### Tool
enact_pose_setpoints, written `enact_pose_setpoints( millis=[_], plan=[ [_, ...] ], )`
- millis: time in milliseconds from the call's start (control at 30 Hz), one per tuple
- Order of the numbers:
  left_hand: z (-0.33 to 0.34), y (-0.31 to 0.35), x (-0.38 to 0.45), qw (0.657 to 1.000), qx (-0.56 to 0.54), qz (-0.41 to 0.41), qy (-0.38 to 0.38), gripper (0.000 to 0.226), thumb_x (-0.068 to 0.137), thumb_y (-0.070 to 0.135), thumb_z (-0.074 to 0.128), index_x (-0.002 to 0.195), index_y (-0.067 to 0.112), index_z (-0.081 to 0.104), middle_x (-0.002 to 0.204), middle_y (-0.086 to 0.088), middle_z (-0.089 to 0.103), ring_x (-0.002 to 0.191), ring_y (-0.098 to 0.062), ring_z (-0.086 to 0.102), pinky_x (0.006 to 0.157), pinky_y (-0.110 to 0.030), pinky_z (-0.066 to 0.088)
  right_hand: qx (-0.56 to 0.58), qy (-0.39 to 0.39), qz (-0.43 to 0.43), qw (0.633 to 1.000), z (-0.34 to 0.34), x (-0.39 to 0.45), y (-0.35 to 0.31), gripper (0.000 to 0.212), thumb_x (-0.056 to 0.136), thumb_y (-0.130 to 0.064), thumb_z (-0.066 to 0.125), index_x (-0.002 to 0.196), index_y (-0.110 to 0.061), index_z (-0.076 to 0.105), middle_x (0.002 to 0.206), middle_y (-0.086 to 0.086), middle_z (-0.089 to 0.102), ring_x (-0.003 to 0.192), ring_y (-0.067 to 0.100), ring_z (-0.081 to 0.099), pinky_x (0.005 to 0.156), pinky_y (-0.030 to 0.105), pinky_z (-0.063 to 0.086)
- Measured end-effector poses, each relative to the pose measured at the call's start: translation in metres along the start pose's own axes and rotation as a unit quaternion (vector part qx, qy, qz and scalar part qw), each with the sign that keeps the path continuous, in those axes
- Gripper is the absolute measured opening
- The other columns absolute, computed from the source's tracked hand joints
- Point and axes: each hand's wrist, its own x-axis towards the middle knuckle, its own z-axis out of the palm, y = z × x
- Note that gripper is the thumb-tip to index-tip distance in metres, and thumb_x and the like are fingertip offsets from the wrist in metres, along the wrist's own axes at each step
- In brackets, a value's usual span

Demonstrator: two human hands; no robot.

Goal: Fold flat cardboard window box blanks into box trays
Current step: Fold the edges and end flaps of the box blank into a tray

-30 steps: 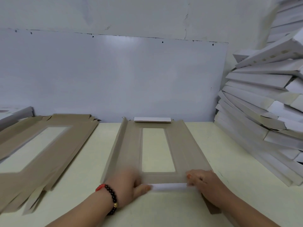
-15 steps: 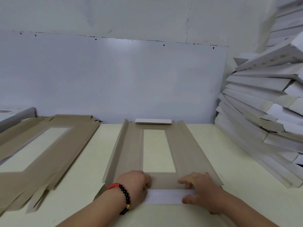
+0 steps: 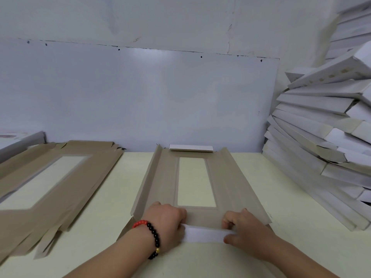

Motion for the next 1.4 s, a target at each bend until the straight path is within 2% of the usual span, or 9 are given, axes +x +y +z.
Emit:
enact_pose_setpoints(
  millis=[167,333,467,600,700,800,933,1133,1400],
  plan=[
    [-0.010,0.012,-0.020,0.997,0.033,0.028,-0.070,0.015,0.091,0.031,0.046,0.089,0.021,0.056,0.095,-0.007,0.062,0.090,-0.032,0.058,0.078,-0.033,0.042,-0.054,-0.035,-0.049,0.997,0.007,-0.013,-0.003,0.009,0.087,-0.041,0.055,0.091,-0.034,0.050,0.083,-0.026,0.048,0.082,-0.009,0.045,0.116,0.020,-0.007],
    [0.004,0.019,-0.038,0.996,0.019,0.051,-0.068,0.060,0.082,0.074,0.039,0.095,0.021,0.063,0.110,0.002,0.058,0.102,-0.022,0.054,0.075,-0.031,0.034,-0.019,-0.049,-0.064,0.997,0.010,-0.029,-0.005,0.058,0.075,-0.077,0.039,0.099,-0.031,0.065,0.105,-0.027,0.059,0.106,-0.019,0.045,0.111,0.019,-0.011],
    [0.018,0.010,-0.039,1.000,0.010,-0.011,0.001,0.065,0.081,0.075,0.036,0.125,0.031,0.052,0.138,0.005,0.047,0.128,-0.022,0.041,0.100,-0.034,0.030,-0.119,0.109,-0.031,0.986,0.017,-0.029,0.002,0.040,0.064,-0.069,0.069,0.085,-0.035,0.070,0.112,-0.024,0.065,0.118,-0.007,0.053,0.109,0.022,0.001],
    [0.021,-0.017,-0.033,0.975,-0.045,-0.210,0.049,0.116,0.066,0.085,0.047,0.151,0.031,-0.011,0.161,-0.001,-0.013,0.148,-0.025,-0.002,0.119,-0.041,0.009,-0.052,0.102,0.203,0.973,0.012,-0.026,0.014,0.108,0.058,-0.080,0.057,0.149,-0.034,0.018,0.162,-0.006,0.000,0.149,0.018,0.007,0.118,0.038,0.006],
    [0.013,-0.044,-0.025,0.935,-0.142,-0.322,0.032,0.128,0.061,0.079,0.063,0.150,0.025,-0.011,0.160,-0.006,0.011,0.142,-0.030,0.023,0.111,-0.041,0.029,0.012,0.111,0.291,0.950,0.006,-0.024,0.024,0.127,0.054,-0.073,0.062,0.152,-0.025,-0.003,0.161,0.003,0.002,0.143,0.028,0.025,0.112,0.040,0.026],
    [0.012,-0.058,-0.019,0.900,-0.256,-0.352,0.027,0.108,0.067,0.061,0.073,0.146,0.019,0.012,0.129,-0.001,0.052,0.116,-0.025,0.051,0.093,-0.036,0.047,0.032,0.102,0.319,0.942,0.002,-0.016,0.027,0.112,0.060,-0.060,0.067,0.148,-0.023,0.010,0.141,-0.002,0.044,0.125,0.024,0.047,0.097,0.036,0.039],
    [0.013,-0.057,-0.012,0.905,-0.264,-0.331,0.029,0.072,0.080,0.040,0.069,0.135,0.016,0.029,0.086,0.011,0.045,0.087,-0.017,0.051,0.073,-0.027,0.044,0.040,0.096,0.288,0.952,-0.003,-0.005,0.029,0.052,0.073,-0.036,0.067,0.118,-0.025,0.044,0.116,-0.006,0.058,0.103,0.018,0.057,0.084,0.031,0.046],
    [0.001,-0.041,-0.003,0.959,-0.098,-0.264,-0.017,0.017,0.090,0.032,0.052,0.105,0.024,0.050,0.108,0.003,0.060,0.096,-0.016,0.054,0.082,-0.028,0.051,-0.100,0.086,0.204,0.970,-0.004,0.006,0.019,0.018,0.084,-0.014,0.045,0.087,-0.029,0.037,0.085,-0.008,0.051,0.077,0.019,0.046,0.071,0.031,0.036],
    [0.017,-0.030,0.017,0.963,-0.048,-0.251,-0.083,0.050,0.088,0.057,0.045,0.122,0.021,0.048,0.116,-0.002,0.054,0.117,-0.024,0.044,0.090,-0.036,0.045,-0.200,0.039,0.181,0.962,0.003,0.020,0.009,0.033,0.094,-0.038,0.034,0.064,-0.025,0.029,0.068,-0.008,0.036,0.081,0.021,0.041,0.074,0.033,0.030]
  ],
)
